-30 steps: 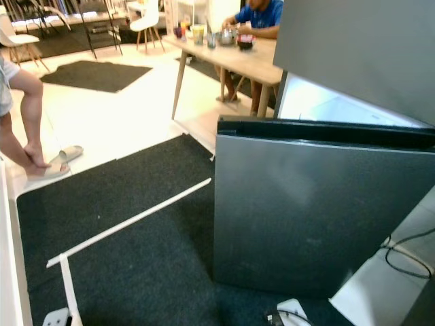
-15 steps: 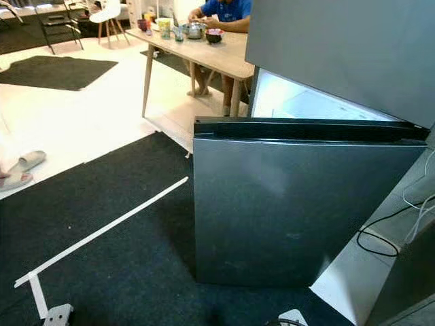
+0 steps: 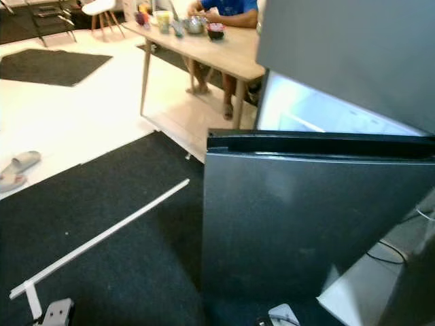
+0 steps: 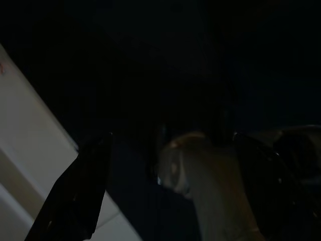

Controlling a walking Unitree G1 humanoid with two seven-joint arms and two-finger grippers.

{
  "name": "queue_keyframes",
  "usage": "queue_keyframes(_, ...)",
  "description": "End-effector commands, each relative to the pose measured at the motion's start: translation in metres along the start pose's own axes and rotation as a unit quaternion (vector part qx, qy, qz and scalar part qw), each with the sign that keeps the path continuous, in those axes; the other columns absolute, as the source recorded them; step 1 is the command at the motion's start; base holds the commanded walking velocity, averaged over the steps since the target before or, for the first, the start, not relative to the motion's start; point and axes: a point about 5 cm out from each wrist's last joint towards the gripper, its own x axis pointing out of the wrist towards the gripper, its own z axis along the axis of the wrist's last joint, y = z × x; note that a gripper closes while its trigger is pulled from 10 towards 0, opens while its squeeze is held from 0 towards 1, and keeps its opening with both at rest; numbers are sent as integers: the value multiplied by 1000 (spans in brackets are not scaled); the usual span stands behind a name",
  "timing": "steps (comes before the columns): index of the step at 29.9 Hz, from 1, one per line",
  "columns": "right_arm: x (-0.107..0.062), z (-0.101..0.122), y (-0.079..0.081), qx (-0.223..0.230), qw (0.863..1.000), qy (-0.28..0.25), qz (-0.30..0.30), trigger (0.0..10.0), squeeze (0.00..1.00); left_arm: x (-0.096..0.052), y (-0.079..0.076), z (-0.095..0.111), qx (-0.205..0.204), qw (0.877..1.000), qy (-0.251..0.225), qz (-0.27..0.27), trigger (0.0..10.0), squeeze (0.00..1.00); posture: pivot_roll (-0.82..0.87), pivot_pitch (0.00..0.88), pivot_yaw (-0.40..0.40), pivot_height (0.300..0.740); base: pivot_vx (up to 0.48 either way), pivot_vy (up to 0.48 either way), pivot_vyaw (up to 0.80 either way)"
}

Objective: Restocking fridge

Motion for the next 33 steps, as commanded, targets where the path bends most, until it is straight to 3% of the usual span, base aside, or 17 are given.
queue_keyframes(1,0,6,-1,-1,1000,-6,-1,10000,0,-1,0,-5,-2,1000,6,1,10000,0,-41,0,4,740,251,0,0)
queue_keyframes(14,0,3,0,8,1000,3,1,10000,0,-1,0,-4,-1,1000,7,0,10000,0,-47,0,3,740,251,0,0)
queue_keyframes(24,0,0,0,15,1000,14,-4,10000,0,-1,1,-4,0,1000,7,0,10000,0,-46,0,5,740,250,0,-783)
queue_keyframes(33,0,0,-1,9,1000,11,-9,10000,0,-1,1,-4,1,1000,8,-1,10000,0,-46,0,5,740,163,0,0)
